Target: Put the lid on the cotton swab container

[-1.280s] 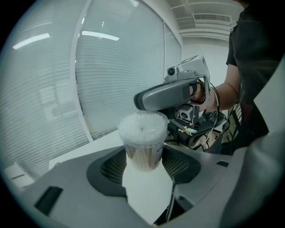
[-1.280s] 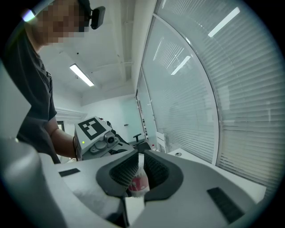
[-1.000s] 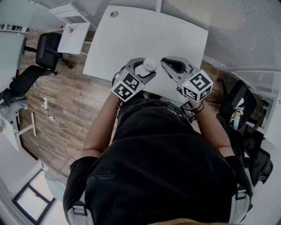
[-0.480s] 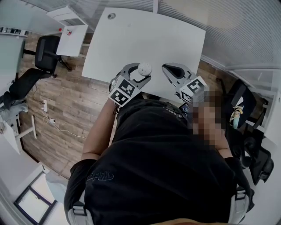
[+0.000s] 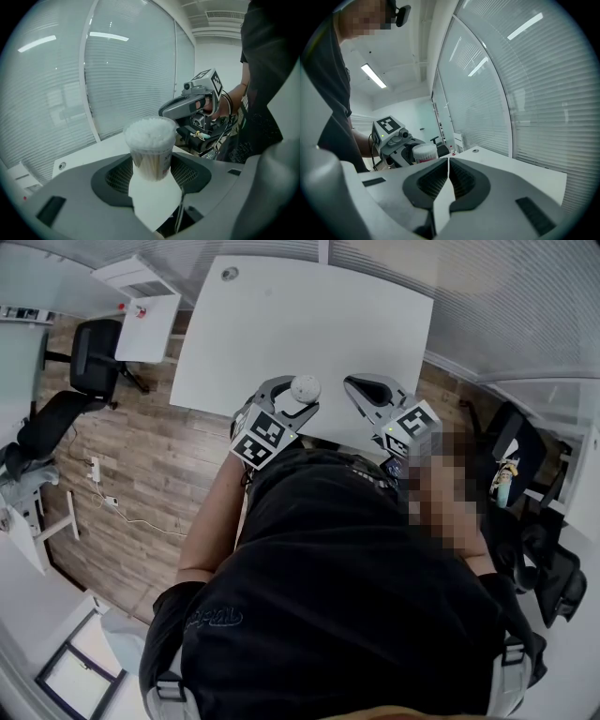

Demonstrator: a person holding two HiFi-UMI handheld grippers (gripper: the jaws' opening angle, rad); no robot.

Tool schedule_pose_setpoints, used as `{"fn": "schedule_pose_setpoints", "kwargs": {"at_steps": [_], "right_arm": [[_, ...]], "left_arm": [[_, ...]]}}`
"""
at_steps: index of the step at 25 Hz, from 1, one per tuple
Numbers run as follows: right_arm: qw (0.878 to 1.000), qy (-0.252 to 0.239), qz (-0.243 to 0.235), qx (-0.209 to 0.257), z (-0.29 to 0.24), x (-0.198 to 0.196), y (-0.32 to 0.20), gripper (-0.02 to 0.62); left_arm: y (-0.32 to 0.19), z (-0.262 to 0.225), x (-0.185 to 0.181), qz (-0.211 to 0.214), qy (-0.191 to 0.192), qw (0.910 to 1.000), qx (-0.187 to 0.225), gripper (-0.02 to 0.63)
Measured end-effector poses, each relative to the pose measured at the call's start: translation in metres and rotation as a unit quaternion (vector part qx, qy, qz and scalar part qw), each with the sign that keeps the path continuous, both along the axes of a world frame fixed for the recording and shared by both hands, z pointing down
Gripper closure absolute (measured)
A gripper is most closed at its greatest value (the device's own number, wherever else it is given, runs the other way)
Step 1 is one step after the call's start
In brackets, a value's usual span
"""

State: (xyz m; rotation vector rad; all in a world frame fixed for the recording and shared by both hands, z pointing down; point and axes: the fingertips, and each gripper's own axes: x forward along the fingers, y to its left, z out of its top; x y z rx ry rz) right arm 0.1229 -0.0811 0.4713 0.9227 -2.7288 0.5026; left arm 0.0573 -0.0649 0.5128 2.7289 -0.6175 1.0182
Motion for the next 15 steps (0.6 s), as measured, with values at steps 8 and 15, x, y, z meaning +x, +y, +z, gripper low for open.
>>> {"fn": "schedule_pose_setpoints", "kwargs": {"at_steps": [8, 15], "right_arm": [[1.0, 0.005, 0.009, 0.0, 0.0027, 0.0071, -0.0027, 0.566], [1.0, 0.01, 0.011, 0.0, 0.0035, 0.0096, -0.0047, 0.566]], "left_arm": [[-0.0023, -0.0011, 0.0012, 0.001, 0.003, 1.0, 0.001, 0.347], [-0.0055, -0.003, 0.0025, 0.0, 0.003, 1.0, 0.003, 0.347]]}}
